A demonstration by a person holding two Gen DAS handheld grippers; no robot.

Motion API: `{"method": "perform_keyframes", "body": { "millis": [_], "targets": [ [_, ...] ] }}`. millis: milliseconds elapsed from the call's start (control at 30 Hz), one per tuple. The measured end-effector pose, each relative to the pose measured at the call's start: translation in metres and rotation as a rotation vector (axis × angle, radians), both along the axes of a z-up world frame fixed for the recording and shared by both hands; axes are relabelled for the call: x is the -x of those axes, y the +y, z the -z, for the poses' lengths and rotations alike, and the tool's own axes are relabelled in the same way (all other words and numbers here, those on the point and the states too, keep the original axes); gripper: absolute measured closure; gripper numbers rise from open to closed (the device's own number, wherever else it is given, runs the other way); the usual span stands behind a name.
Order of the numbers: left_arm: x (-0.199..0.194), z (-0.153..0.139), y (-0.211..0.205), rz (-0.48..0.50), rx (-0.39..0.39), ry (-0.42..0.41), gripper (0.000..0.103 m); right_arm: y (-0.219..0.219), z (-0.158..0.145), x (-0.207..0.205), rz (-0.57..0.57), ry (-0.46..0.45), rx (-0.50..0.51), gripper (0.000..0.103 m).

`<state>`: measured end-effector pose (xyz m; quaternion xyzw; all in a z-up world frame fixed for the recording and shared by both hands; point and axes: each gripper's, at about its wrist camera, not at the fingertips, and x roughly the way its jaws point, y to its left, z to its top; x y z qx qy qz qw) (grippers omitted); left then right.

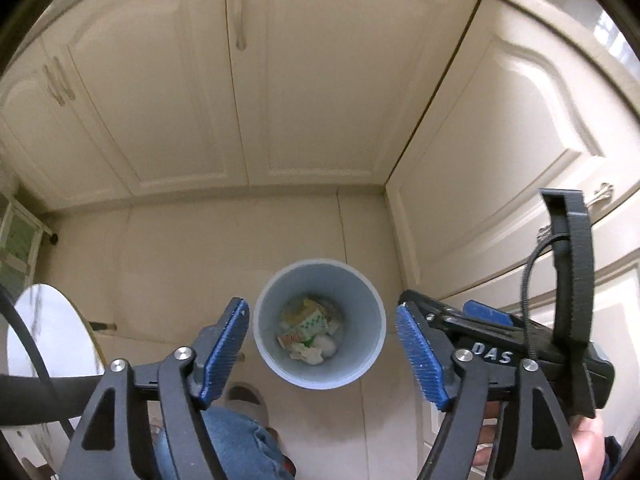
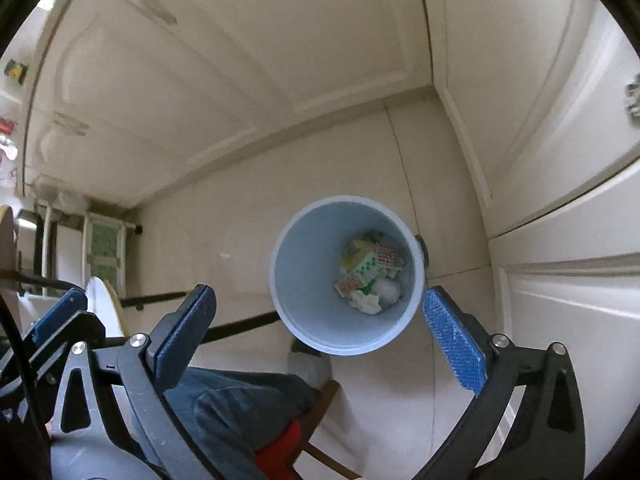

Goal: Collect trash
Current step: 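Move both open tools back over the table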

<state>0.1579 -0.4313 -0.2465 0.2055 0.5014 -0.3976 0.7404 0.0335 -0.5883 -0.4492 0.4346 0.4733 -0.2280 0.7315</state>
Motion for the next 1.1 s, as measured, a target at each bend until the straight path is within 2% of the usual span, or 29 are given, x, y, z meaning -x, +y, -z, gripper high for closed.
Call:
{"method": "perform_keyframes", "body": {
  "millis": [67, 200, 333, 467, 633, 833, 933, 1100],
  "targets": [
    [0.007, -0.015, 0.010, 0.005, 0.025, -0.032, 0.025, 0.001, -0.015, 0.004, 0.015, -0.033, 0.011, 0.000],
    [0.030, -0.055, 0.056, 0.028, 0.102, -0.086, 0.024, 0.005, -0.062, 0.018, 0.068, -0.136, 0.043, 0.000],
    [0.046, -0.108, 0.109, 0.033, 0.216, -0.174, 0.016, 0.018, -0.128, 0.030, 0.092, -0.288, 0.099, 0.000],
    [0.060, -0.158, 0.170, -0.013, 0.306, -0.269, 0.009, 0.043, -0.191, 0.023, 0.050, -0.381, 0.183, 0.000],
    [0.059, -0.187, 0.254, -0.127, 0.368, -0.311, 0.007, 0.102, -0.265, -0.013, -0.084, -0.468, 0.284, 0.000],
    [0.069, -0.217, 0.376, -0.342, 0.412, -0.425, 0.002, 0.197, -0.333, -0.065, -0.281, -0.584, 0.395, 0.000],
    [0.075, -0.229, 0.435, -0.451, 0.383, -0.494, 0.001, 0.249, -0.348, -0.092, -0.381, -0.608, 0.434, 0.000],
    [0.083, -0.233, 0.509, -0.598, 0.321, -0.535, 0.001, 0.315, -0.352, -0.131, -0.509, -0.631, 0.431, 0.000]
  ]
}}
